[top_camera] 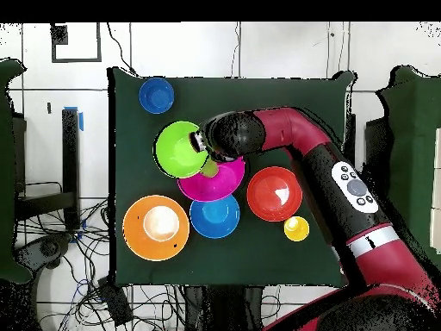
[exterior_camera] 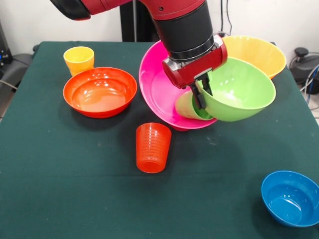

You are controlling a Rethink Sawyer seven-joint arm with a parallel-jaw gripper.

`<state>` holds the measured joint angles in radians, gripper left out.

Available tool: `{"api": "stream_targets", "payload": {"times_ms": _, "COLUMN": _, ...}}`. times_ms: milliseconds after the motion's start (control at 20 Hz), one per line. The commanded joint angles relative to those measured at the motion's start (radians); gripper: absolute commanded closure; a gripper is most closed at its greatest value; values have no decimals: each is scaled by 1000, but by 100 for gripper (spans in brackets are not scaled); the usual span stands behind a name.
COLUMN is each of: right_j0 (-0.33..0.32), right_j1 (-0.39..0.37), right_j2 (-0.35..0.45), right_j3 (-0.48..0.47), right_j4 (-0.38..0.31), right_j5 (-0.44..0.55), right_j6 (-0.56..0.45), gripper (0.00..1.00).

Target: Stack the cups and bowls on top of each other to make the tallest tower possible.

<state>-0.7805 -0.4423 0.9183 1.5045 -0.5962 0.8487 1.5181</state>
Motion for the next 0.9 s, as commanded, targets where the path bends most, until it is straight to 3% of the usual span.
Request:
{"api": "stream_targets", "payload": {"times_ms": 50, "right_j0": -2, "right_j1": 30, "right_j2": 22, "right_j3": -71, "right_j4": -21, "right_j5": 144, "right_j6": -382, "gripper": 100}}
{"api": "stream_targets", "payload": {"times_ms": 500, "right_j0": -25, "right_j1": 21, "right_j2": 37, "right_j3": -73, "right_j4": -10, "right_j5": 186, "right_j6": -394, "gripper": 100}}
{"api": "stream_targets", "payload": {"times_ms": 900, "right_j0": -7, "right_j1": 32, "right_j2": 4, "right_j3": -112, "right_j4": 1, "right_j5": 164, "right_j6": -281, "gripper": 100}}
